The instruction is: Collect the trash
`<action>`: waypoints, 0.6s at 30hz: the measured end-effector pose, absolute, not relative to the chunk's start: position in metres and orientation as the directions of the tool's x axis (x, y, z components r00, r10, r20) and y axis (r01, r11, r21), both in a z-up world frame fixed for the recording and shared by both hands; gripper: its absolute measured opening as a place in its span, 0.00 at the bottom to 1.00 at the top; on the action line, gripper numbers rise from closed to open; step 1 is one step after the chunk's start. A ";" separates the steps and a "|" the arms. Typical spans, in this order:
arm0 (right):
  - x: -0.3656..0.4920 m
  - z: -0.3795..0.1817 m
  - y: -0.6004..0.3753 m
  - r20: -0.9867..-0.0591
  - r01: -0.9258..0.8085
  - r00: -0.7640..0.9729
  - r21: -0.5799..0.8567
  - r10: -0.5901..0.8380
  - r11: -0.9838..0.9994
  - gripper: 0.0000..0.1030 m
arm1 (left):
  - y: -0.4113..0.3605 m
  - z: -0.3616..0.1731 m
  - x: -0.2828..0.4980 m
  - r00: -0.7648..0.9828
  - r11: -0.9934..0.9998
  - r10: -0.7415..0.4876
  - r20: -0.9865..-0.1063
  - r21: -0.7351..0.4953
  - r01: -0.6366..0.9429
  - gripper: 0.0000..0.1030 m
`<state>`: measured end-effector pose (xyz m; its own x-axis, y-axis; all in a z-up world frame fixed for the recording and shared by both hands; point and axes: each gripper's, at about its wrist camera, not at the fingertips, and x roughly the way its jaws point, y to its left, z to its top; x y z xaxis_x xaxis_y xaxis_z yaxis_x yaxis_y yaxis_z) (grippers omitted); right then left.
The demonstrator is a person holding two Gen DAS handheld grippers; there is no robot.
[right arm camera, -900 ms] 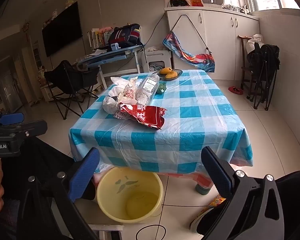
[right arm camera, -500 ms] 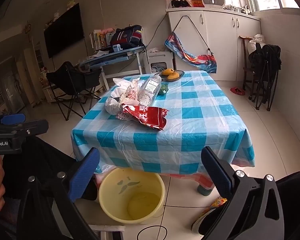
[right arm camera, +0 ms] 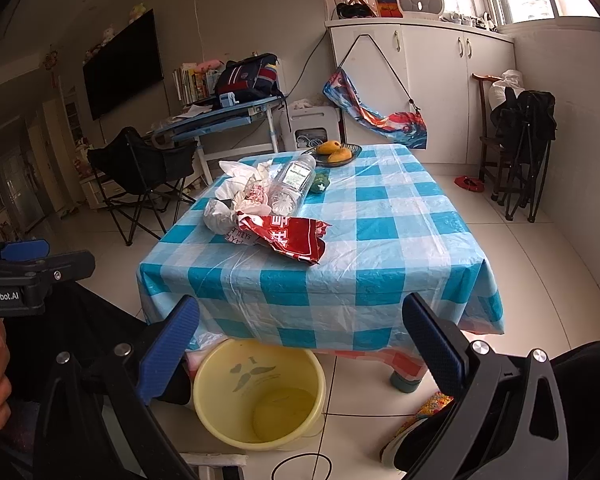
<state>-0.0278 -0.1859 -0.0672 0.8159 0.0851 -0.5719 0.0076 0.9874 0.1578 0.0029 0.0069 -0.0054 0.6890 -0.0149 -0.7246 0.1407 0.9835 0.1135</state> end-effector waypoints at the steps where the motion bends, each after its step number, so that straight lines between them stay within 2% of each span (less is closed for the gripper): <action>1: -0.028 -0.067 -0.186 -0.572 0.007 0.816 0.157 0.085 0.988 0.95 | 0.007 -0.006 0.003 0.688 0.984 -0.015 -0.725 0.112 0.139 0.94; 18: -0.030 -0.063 -0.178 -0.555 -0.016 0.828 0.114 0.077 0.993 0.95 | 0.010 -0.012 0.006 0.670 0.987 -0.028 -0.741 0.085 0.135 0.94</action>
